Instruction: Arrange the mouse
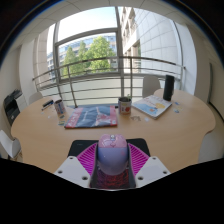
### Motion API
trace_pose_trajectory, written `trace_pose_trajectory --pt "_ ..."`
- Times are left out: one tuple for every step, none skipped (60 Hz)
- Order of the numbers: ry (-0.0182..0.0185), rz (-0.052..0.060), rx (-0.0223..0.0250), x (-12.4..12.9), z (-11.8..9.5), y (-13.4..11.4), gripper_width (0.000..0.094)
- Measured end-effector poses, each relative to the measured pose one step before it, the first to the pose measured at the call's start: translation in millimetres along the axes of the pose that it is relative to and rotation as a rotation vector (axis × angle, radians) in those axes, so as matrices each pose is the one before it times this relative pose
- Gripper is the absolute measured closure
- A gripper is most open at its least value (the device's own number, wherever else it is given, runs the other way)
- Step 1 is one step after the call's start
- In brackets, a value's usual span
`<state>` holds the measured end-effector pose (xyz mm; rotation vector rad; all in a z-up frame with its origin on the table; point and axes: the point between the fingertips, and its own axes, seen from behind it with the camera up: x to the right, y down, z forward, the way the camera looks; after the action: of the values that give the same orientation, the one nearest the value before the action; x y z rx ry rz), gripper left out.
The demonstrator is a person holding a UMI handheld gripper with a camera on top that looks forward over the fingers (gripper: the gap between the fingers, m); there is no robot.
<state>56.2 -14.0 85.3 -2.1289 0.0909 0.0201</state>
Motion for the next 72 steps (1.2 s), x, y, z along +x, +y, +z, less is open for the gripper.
trace_pose_trajectory --pt "-0.00086 -0.0010 -0.02099 -3.41 5.00 10.77 0.0499" --pt "0.00337 -0.0030 -0.01908 -2.41 4.85 9.98 0.0496" --pt "0.00529 -0.0054 -0.01762 -1.43 4.22 9.57 0.0493" --pt "0.00460 -0.0058 -0.01597 -1.09 4.52 9.13 0.0486" --pt "0.00395 -0.0035 -0.01539 -1.14 4.40 8.58 0.0472" --pt "0.00401 -0.0014 -0.01301 -0.89 3.45 7.20 0.0458" --pt "0.00358 -0.0004 -0.00985 -0.70 3.56 6.06 0.0446" --pt "-0.00155 0.0006 -0.00537 -3.78 15.59 12.01 0.0439" --pt "0.00287 -0.0009 -0.00850 -1.38 -3.63 5.38 0.0432" --pt "0.00030 0.0016 -0.01238 -0.10 1.77 4.25 0.0411" --pt "0.00110 0.0034 -0.01241 0.03 1.09 4.45 0.0402" --pt "0.00074 0.0027 -0.00341 0.30 -0.97 2.18 0.0384" --pt "0.00229 -0.0015 0.01229 0.12 -0.52 -2.99 0.0377" --pt "0.00174 -0.0025 0.00586 0.03 -1.41 -2.05 0.0369" --pt "0.00362 -0.0012 -0.00108 0.81 -1.28 -0.58 0.0359" --pt "0.00339 0.0003 -0.00507 1.82 4.33 -3.42 0.0332" --pt "0.00707 -0.0007 0.00430 -0.56 -4.72 0.81 0.0290" --pt "0.00499 -0.0005 0.00189 0.21 -3.33 -1.10 0.0235" --pt "0.00368 -0.0013 0.00099 -0.21 -3.71 -1.02 0.0179" --pt "0.00294 -0.0017 0.00085 -0.34 -3.99 -1.30 0.0128" --pt "0.00222 -0.0011 0.00183 -0.40 -4.65 -1.83 0.0078" --pt "0.00073 -0.0005 -0.00149 2.35 -2.46 -5.19 0.0088" --pt "0.00631 0.0001 0.00212 0.16 -5.22 -2.00 0.0104" --pt "0.00670 -0.0007 0.00152 1.31 -5.56 -1.81 0.0109" --pt "0.00608 -0.0007 0.00223 0.48 -5.59 -1.97 0.0103" --pt "0.00694 -0.0004 0.00266 0.81 -6.85 -2.19 0.0094" --pt "0.00736 -0.0001 0.00273 1.10 -7.06 -2.21 0.0086" --pt "0.00632 -0.0005 0.00367 0.93 -7.37 -2.37 0.0083" --pt "0.00447 -0.0004 0.00352 0.45 -7.69 -2.26 0.0084" --pt "0.00395 0.0004 0.00323 -0.03 -8.15 -1.78 0.0085" --pt "0.00289 0.0003 0.00099 0.32 -11.82 -1.27 0.0089" --pt "0.00344 0.0020 0.00270 -0.49 -8.69 -1.74 0.0090" --pt "0.00191 0.0002 0.00288 -0.31 -6.15 -1.26 0.0092" --pt "0.00259 -0.0003 0.00264 -0.55 -7.78 -0.94 0.0092" --pt "0.00232 -0.0010 0.00296 -0.32 -8.25 -1.21 0.0090" --pt "0.00277 -0.0005 0.00308 -0.35 -9.09 -1.02 0.0087" --pt "0.00281 -0.0010 0.00258 -0.52 -8.58 -0.59 0.0087" --pt "0.00251 -0.0027 0.00128 -0.11 -8.81 -0.01 0.0085" --pt "0.00346 -0.0039 0.00118 0.06 -9.00 -0.16 0.0084" --pt "0.00396 -0.0040 0.00270 0.09 -8.78 -0.16 0.0087" --pt "0.00447 -0.0022 0.00215 0.68 -12.56 -1.64 0.0087" --pt "0.00399 -0.0024 0.00304 0.79 -9.70 -0.06 0.0090" --pt "0.00194 -0.0027 0.00318 -0.28 -5.91 0.45 0.0092" --pt "0.00124 -0.0021 0.00303 -0.64 -7.27 0.36 0.0092" --pt "0.00078 -0.0012 0.00334 -0.61 -7.52 0.65 0.0091" --pt "0.00005 -0.0002 0.00183 -0.75 -7.92 0.91 0.0093" --pt "-0.00110 0.0002 0.00045 -0.41 -7.75 1.54 0.0092" --pt "-0.00023 0.0005 0.00032 -1.40 -9.35 2.04 0.0092" --pt "-0.00066 0.0012 -0.00001 -0.33 -7.33 1.68 0.0092" --pt "0.00067 0.0012 -0.00103 0.24 -7.47 2.07 0.0091" --pt "0.00070 0.0018 -0.00097 0.05 -7.41 2.25 0.0091" --pt "-0.00050 0.0020 0.00105 -0.13 -7.37 1.85 0.0091" --pt "-0.00161 0.0011 0.00328 -0.95 -6.66 1.72 0.0091" --pt "-0.00206 0.0024 0.00255 -0.83 -6.24 1.99 0.0093" --pt "-0.00158 0.0024 0.00157 -0.47 -6.07 2.23 0.0090" --pt "-0.00186 0.0015 0.00076 -0.56 -6.51 2.49 0.0091" --pt "-0.00281 0.0005 0.00023 -1.14 -6.13 2.87 0.0091" --pt "-0.00308 -0.0005 0.00038 -1.29 -5.53 3.09 0.0091" --pt "-0.00244 -0.0009 0.00101 -1.07 -5.72 2.61 0.0092" --pt "-0.00111 -0.0004 0.00181 -0.48 -5.67 2.42 0.0091" --pt "0.00010 0.0002 0.00313 -1.94 -2.91 4.46 0.0091" --pt "-0.00209 -0.0012 -0.00091 -0.48 -6.14 1.21 0.0092" --pt "-0.00248 -0.0006 -0.00120 -0.46 -4.24 2.84 0.0092" --pt "-0.00362 0.0006 -0.00211 -0.78 -4.41 3.18 0.0091" --pt "-0.00337 0.0012 -0.00178 -1.15 -3.88 2.87 0.0093" --pt "0.00056 0.0003 0.00135 -2.03 -3.79 3.75 0.0093" --pt "0.00077 -0.0004 0.00069 -0.13 -2.46 2.46 0.0093" --pt "0.00205 -0.0006 -0.00090 0.61 -2.96 2.16 0.0093" --pt "0.00124 0.0009 -0.00185 0.30 -3.00 2.21 0.0094" --pt "0.00061 0.0017 -0.00249 0.49 -2.40 2.05 0.0092" --pt "0.00101 0.0005 -0.00126 -0.15 -2.65 1.57 0.0092" --pt "0.00133 -0.0012 0.00137 -1.61 -3.51 2.40 0.0091"
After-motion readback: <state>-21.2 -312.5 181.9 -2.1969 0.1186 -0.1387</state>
